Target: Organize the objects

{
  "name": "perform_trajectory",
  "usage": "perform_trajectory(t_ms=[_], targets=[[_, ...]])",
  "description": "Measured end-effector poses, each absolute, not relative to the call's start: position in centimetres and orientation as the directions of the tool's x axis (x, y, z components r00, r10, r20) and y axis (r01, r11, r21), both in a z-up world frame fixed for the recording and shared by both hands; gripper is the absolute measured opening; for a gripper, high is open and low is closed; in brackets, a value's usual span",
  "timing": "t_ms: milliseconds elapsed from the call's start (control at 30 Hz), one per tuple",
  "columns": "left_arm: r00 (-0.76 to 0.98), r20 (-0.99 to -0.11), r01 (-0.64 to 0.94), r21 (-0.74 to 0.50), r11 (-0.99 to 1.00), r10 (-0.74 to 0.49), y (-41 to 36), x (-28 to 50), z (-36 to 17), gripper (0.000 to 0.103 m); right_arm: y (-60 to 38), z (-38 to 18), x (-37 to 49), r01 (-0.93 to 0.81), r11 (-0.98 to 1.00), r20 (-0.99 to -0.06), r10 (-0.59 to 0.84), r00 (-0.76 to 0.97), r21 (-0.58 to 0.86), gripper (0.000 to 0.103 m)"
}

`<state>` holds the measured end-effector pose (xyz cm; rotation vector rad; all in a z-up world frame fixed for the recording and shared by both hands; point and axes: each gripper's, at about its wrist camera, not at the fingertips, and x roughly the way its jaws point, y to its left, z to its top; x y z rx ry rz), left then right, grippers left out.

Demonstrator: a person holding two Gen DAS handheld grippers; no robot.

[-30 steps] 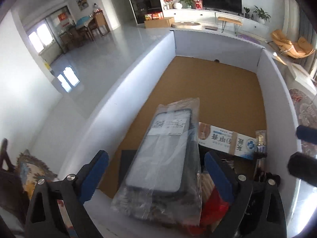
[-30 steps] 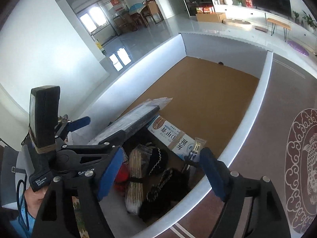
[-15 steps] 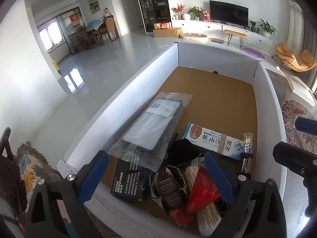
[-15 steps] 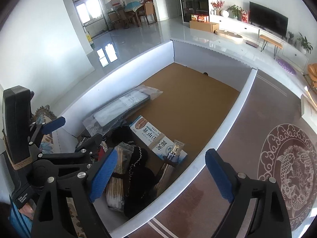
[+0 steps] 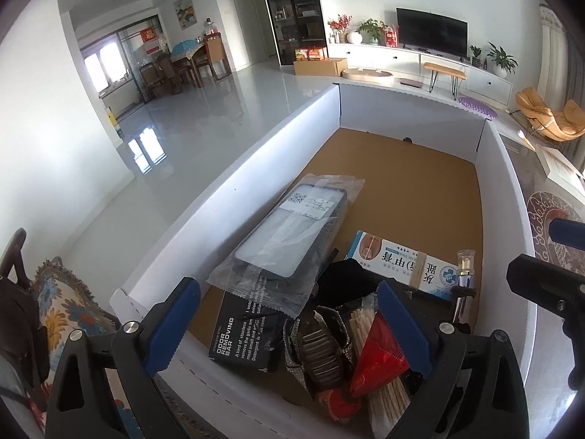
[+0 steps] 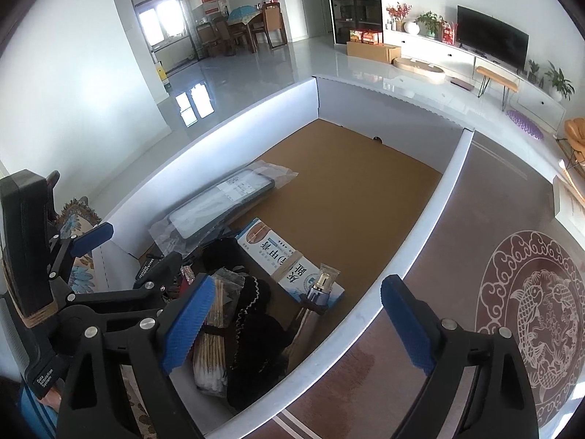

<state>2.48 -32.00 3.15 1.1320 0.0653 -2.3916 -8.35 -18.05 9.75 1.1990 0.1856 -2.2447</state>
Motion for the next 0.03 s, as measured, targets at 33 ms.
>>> perform_trajectory(t_ms=[33], targets=[[-0.537, -0.734, 0.452, 0.165, -0.877, -0.415, -31.90, 2.57, 3.27, 0.099, -17.88, 9.69, -8.39, 0.549, -0.822, -0.795, -0.431, -0.426, 0.151, 0.093]])
